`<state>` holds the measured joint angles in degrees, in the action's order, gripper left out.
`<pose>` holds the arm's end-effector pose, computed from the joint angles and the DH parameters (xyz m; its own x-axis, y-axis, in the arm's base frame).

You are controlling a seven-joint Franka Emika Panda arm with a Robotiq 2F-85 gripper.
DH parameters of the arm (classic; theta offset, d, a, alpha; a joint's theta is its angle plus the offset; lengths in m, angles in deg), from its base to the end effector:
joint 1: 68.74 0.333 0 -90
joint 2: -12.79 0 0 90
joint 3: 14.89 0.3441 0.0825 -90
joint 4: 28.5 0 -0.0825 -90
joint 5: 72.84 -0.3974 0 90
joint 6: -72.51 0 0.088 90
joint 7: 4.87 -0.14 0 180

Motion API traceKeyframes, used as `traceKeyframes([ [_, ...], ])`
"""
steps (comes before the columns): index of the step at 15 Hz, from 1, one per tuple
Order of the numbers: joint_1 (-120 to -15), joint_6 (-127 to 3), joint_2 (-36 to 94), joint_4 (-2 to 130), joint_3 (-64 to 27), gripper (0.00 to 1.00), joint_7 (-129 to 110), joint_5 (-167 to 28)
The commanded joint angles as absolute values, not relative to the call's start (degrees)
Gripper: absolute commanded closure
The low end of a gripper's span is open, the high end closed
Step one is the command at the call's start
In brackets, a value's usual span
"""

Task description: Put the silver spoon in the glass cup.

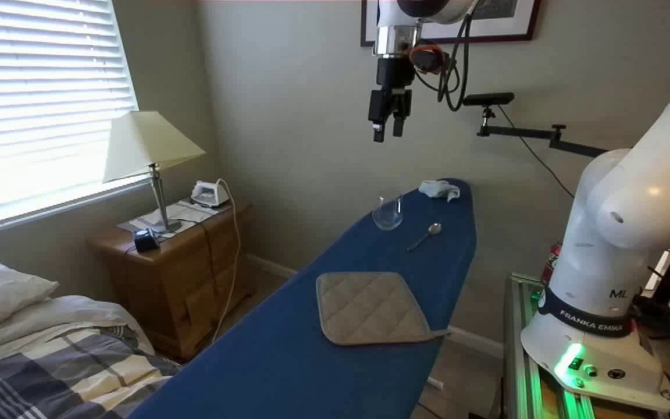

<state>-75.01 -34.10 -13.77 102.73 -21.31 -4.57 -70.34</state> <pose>0.4064 -0.1009 0.5185 0.9808 -0.1923 0.0317 -0.1921 -0.9813 -0.0077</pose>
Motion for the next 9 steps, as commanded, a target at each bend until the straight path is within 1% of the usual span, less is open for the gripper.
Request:
traceKeyframes([
  [1,-75.13,-33.92,-13.72,102.57,-21.22,0.00,-4.50,-70.40],
  [6,-75.78,-33.90,-13.90,103.59,-21.37,0.00,-5.04,-69.57],
  [9,-77.41,-31.89,-13.19,106.01,-24.76,0.00,-2.51,-70.73],
])
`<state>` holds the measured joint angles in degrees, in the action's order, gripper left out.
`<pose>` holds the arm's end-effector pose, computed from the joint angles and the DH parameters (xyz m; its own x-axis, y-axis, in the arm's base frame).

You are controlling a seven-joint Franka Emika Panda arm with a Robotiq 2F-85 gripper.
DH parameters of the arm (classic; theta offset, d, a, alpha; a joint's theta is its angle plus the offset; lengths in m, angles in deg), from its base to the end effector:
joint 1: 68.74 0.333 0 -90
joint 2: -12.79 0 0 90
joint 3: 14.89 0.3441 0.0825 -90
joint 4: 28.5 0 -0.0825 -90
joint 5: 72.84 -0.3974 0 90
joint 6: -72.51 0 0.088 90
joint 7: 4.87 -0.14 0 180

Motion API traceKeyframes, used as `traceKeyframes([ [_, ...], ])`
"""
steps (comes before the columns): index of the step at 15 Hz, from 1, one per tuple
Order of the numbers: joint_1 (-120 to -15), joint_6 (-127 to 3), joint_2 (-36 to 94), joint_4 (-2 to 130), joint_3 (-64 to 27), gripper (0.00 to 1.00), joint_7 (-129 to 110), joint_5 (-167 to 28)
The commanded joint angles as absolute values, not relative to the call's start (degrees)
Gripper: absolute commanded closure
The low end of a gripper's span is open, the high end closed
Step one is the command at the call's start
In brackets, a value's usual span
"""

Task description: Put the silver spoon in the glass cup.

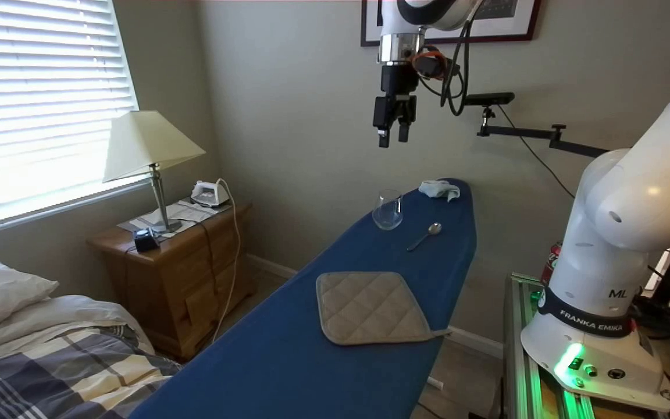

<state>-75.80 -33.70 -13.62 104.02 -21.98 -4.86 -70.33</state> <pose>0.3997 -0.1100 0.5053 0.9755 -0.2199 -0.0009 -0.2199 -0.9754 -0.0129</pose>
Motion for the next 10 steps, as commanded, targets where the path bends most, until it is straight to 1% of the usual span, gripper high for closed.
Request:
traceKeyframes([
  [1,-77.89,-31.02,-13.13,106.81,-26.39,0.00,-0.20,-70.97],
  [5,-80.08,-31.82,-12.12,109.76,-33.49,0.00,11.84,-71.19],
  [10,-82.77,-32.51,-7.54,111.16,-41.66,0.00,23.79,-72.29],
])
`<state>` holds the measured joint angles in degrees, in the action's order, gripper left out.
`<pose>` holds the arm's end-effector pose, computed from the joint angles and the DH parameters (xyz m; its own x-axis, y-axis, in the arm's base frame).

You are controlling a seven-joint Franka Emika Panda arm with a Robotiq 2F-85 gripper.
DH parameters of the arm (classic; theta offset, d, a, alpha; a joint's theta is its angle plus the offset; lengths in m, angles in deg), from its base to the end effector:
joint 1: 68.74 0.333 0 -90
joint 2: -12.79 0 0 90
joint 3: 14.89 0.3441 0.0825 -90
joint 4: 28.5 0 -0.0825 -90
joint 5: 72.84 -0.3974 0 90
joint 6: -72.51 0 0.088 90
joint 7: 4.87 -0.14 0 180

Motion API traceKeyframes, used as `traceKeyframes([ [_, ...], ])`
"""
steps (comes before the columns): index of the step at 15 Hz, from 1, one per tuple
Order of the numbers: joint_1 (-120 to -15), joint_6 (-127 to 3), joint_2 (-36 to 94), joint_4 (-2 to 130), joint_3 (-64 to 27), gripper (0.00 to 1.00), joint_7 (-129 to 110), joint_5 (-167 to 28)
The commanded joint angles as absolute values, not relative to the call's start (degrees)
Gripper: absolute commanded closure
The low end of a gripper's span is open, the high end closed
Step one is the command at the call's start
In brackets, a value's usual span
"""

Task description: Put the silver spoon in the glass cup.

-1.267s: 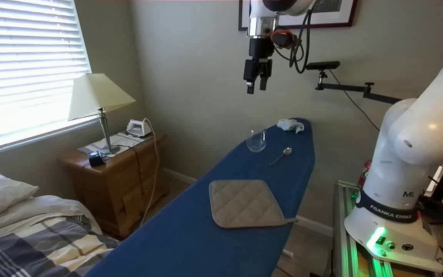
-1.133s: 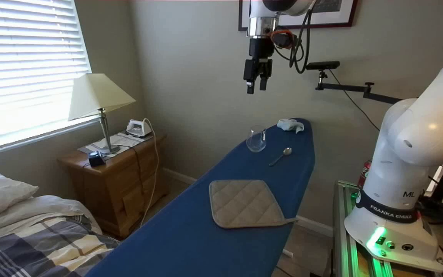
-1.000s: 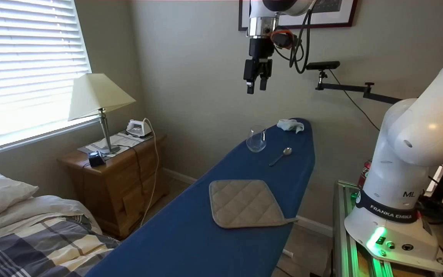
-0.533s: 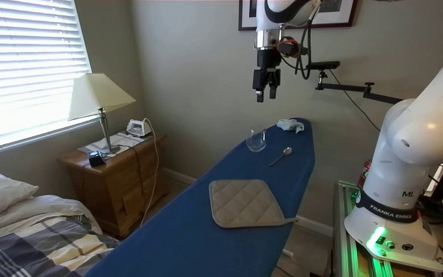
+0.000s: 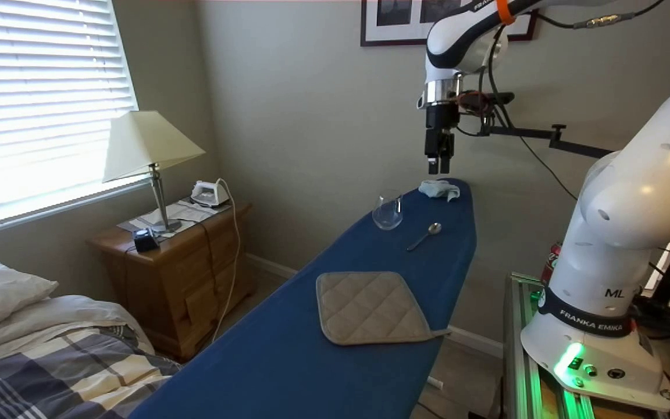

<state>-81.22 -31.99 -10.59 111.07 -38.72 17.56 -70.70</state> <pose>0.3138 -0.2367 0.4113 0.9738 -0.1587 -0.1629 -0.1908 -0.9599 -0.2054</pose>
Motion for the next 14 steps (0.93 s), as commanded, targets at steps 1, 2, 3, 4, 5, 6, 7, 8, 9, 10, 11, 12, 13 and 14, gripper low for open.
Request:
traceKeyframes([
  [1,-83.48,-33.65,-6.20,110.97,-42.76,0.00,25.34,-71.64],
  [2,-83.87,-33.95,-4.98,110.66,-43.71,0.00,26.91,-71.89],
  [3,-84.44,-34.74,-3.13,110.27,-44.48,0.00,27.50,-72.12],
  [4,-84.78,-35.68,-1.69,110.05,-44.69,0.00,27.22,-72.44],
  [5,-85.17,-34.22,-5.07,111.27,-43.13,0.00,25.80,-71.15],
  [6,-85.59,-34.94,-3.96,111.26,-43.45,0.00,26.17,-71.18],
  [7,-85.79,-35.33,-3.05,111.17,-43.54,0.00,26.34,-71.23],
  [8,-85.81,-35.40,-2.44,111.02,-43.49,0.00,26.35,-71.28],
  [9,-85.80,-35.40,-2.11,110.86,-43.43,0.00,26.35,-71.32],
  [10,-85.92,-35.80,-0.32,109.79,-44.14,0.00,27.52,-71.53],
  [11,-86.32,-35.76,2.23,108.45,-45.41,0.00,29.00,-72.31],
  [12,-86.62,-35.25,3.32,108.06,-45.84,0.00,30.11,-72.43],
  [13,-87.14,-35.74,5.18,107.69,-46.42,0.00,31.73,-72.66],
  [14,-87.65,-35.66,6.58,107.36,-46.72,0.00,33.00,-72.87],
])
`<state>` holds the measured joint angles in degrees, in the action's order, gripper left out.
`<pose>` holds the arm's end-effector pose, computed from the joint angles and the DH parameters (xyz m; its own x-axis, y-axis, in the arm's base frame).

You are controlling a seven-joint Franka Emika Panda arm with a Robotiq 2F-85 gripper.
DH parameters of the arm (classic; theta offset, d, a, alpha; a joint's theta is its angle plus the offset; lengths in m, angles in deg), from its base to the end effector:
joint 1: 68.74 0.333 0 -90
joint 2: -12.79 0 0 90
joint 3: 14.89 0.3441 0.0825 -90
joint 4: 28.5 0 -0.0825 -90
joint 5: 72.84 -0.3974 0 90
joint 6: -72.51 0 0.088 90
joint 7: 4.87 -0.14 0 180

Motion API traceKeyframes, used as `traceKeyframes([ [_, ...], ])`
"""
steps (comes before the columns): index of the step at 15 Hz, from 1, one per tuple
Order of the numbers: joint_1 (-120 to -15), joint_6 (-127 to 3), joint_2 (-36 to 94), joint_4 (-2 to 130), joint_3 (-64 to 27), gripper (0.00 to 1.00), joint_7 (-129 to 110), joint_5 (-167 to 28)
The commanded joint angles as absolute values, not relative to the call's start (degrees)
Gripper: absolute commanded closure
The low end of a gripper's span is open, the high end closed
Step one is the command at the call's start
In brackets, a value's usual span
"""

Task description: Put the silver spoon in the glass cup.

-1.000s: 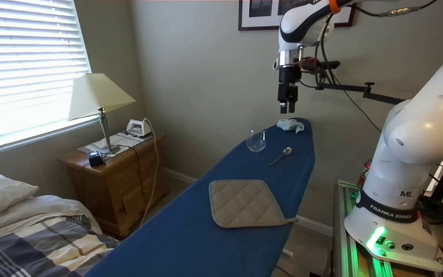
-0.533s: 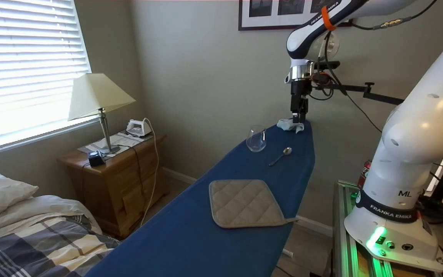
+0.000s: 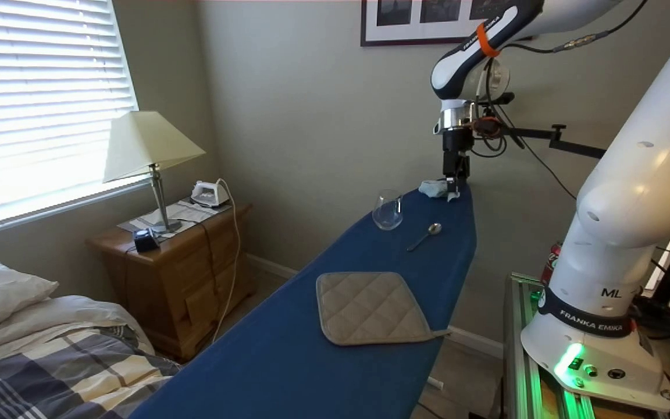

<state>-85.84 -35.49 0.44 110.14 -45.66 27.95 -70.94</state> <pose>0.2789 -0.3092 0.3448 0.9543 -0.1786 -0.2395 -0.2391 -0.9373 -0.2537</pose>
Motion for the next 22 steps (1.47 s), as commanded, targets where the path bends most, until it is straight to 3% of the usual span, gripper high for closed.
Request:
traceKeyframes([
  [1,-88.11,-35.81,8.17,106.87,-47.04,0.00,34.86,-73.17],
  [16,-94.78,-41.32,23.48,101.17,-40.54,0.02,47.42,-86.59],
  [18,-95.51,-41.26,24.71,100.53,-39.51,0.23,48.07,-87.39],
  [22,-96.79,-40.68,26.95,99.28,-38.01,0.54,48.81,-88.22],
])
